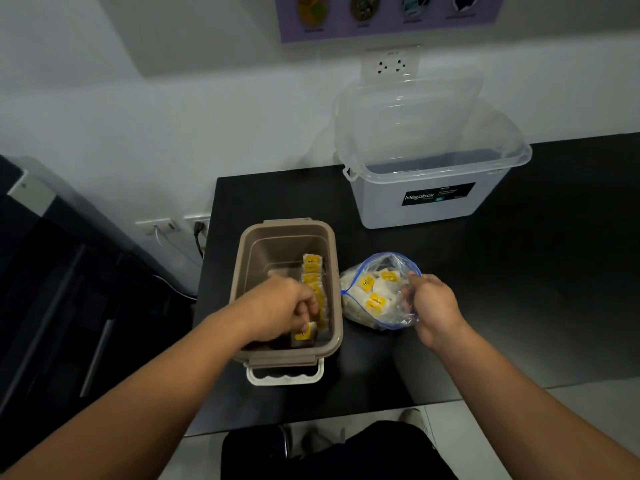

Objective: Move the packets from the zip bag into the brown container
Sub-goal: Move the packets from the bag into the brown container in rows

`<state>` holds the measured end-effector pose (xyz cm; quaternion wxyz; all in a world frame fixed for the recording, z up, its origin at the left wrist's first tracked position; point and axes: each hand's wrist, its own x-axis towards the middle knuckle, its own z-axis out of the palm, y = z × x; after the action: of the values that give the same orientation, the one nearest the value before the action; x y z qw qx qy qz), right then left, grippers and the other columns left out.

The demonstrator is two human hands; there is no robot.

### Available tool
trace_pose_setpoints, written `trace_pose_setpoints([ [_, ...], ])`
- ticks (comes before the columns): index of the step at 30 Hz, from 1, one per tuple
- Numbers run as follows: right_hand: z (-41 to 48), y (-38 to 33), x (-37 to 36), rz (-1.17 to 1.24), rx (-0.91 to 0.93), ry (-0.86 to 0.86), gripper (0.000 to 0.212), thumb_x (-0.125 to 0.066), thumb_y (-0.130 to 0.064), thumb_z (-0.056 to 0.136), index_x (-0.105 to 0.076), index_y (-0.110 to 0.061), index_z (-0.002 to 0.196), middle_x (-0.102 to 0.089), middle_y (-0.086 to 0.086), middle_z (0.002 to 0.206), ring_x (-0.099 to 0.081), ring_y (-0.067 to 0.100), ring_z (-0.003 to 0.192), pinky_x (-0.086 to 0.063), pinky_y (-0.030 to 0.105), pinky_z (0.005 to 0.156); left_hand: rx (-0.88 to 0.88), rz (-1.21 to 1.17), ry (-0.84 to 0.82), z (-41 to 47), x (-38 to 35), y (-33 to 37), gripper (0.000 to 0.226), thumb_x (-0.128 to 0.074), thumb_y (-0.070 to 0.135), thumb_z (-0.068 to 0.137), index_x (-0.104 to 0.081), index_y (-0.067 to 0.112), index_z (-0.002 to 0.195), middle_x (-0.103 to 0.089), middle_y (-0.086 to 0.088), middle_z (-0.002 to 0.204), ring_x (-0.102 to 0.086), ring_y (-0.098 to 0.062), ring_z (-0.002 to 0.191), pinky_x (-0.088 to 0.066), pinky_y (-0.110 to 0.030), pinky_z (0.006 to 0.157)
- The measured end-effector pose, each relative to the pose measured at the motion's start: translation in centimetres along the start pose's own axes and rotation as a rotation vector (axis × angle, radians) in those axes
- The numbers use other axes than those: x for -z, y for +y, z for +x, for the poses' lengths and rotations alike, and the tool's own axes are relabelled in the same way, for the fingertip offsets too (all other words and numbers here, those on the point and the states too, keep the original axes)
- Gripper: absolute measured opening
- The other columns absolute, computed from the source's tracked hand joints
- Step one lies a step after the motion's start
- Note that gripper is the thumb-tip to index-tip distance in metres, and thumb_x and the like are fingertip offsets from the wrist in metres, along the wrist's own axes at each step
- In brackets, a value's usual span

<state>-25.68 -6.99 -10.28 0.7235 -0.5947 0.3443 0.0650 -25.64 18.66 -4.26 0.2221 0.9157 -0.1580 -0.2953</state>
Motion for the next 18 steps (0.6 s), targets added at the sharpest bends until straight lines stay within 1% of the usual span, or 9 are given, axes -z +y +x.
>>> trace_pose_setpoints([
  [3, -0.4, 0.0, -0.1, -0.01, 0.009, 0.02, 0.024, -0.05, -0.013, 0.108, -0.055, -0.012, 0.085, -0.056, 0.004, 0.073, -0.051, 0.015, 0.057, -0.045, 0.026, 0.052, -0.01, 0.051, -0.019, 1.1, -0.9, -0.1, 0.019, -0.072, 0.01, 0.086, -0.07, 0.028, 0.091, -0.074, 0.011, 0.08, -0.069, 0.0, 0.077, -0.058, -0.029, 0.082],
  [5, -0.6, 0.1, -0.1, -0.011, 0.014, 0.03, 0.024, -0.049, -0.014, 0.108, -0.056, -0.012, 0.085, -0.057, 0.004, 0.074, -0.053, 0.015, 0.058, -0.046, 0.024, 0.05, -0.003, 0.086, -0.006, 1.7, -1.3, 0.0, 0.018, -0.074, 0.01, 0.083, -0.073, 0.025, 0.092, -0.073, 0.01, 0.083, -0.069, -0.005, 0.08, -0.058, -0.032, 0.083],
  [9, -0.5, 0.2, -0.3, -0.002, 0.009, 0.037, 0.023, -0.051, -0.015, 0.108, -0.056, -0.012, 0.086, -0.056, 0.004, 0.074, -0.052, 0.015, 0.059, -0.045, 0.027, 0.053, 0.052, 0.115, 0.047, 2.7, -1.9, 0.1, 0.02, -0.075, 0.009, 0.079, -0.07, 0.028, 0.083, -0.071, 0.011, 0.082, -0.069, -0.006, 0.083, -0.058, -0.03, 0.083],
  [11, -0.6, 0.3, -0.3, 0.001, 0.006, 0.04, 0.023, -0.051, -0.015, 0.108, -0.056, -0.012, 0.086, -0.056, 0.004, 0.073, -0.052, 0.015, 0.059, -0.046, 0.026, 0.052, 0.068, 0.136, 0.063, 3.0, -2.0, 0.1, 0.023, -0.074, 0.009, 0.08, -0.064, 0.03, 0.076, -0.066, 0.013, 0.078, -0.067, -0.008, 0.082, -0.055, -0.025, 0.078],
  [13, -0.6, 0.3, -0.4, 0.003, 0.009, 0.045, 0.024, -0.051, -0.015, 0.108, -0.056, -0.012, 0.085, -0.056, 0.004, 0.073, -0.053, 0.015, 0.059, -0.046, 0.027, 0.052, 0.076, 0.13, 0.063, 3.0, -2.0, 0.0, 0.027, -0.073, 0.009, 0.081, -0.061, 0.031, 0.074, -0.062, 0.013, 0.076, -0.065, -0.008, 0.08, -0.049, -0.021, 0.073],
  [15, -0.6, 0.4, -0.5, 0.004, 0.009, 0.05, 0.024, -0.052, -0.015, 0.108, -0.056, -0.012, 0.084, -0.057, 0.004, 0.074, -0.054, 0.016, 0.06, -0.046, 0.029, 0.056, 0.082, 0.132, 0.059, 3.1, -2.0, -0.1, 0.029, -0.073, 0.009, 0.081, -0.059, 0.032, 0.072, -0.061, 0.013, 0.076, -0.064, -0.009, 0.08, -0.049, -0.022, 0.072],
  [18, -0.4, 0.5, -0.6, 0.002, 0.003, 0.047, 0.025, -0.052, -0.016, 0.108, -0.056, -0.012, 0.084, -0.056, 0.005, 0.072, -0.053, 0.015, 0.058, -0.047, 0.03, 0.057, 0.085, 0.133, 0.062, 3.1, -2.0, 0.0, 0.031, -0.074, 0.01, 0.08, -0.056, 0.033, 0.069, -0.063, 0.011, 0.079, -0.065, -0.011, 0.081, -0.055, -0.027, 0.075],
])
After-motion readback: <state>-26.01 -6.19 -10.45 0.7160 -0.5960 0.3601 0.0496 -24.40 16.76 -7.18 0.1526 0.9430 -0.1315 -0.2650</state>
